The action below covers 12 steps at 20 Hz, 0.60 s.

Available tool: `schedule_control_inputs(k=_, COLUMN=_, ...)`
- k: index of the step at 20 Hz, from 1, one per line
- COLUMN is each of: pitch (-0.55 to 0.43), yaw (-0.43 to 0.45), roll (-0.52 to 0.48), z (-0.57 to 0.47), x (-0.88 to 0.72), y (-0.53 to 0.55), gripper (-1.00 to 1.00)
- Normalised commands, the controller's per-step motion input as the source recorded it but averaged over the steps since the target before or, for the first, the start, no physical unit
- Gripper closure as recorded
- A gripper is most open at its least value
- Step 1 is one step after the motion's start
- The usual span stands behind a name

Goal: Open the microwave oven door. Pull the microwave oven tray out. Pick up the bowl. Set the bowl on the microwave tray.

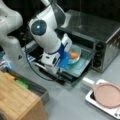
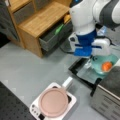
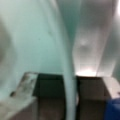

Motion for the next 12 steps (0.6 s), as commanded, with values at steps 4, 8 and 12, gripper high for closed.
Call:
schedule_control_inputs(k=4, pitch=-0.204, yaw=-0.246, roll=-0.070, z=-0.10, x=-0.35, y=0.30, gripper=1.00)
schedule_control_inputs(k=8, pitch=-0.195, yaw=-0.265, roll=-0.177, z=-0.13, x=-0.37, y=0.35, gripper=1.00)
schedule_control_inputs(k=12, pitch=-0.203, yaw=-0.186, roll=-0.233, z=-0.12, x=-0.38, y=0.30, gripper=-1.00)
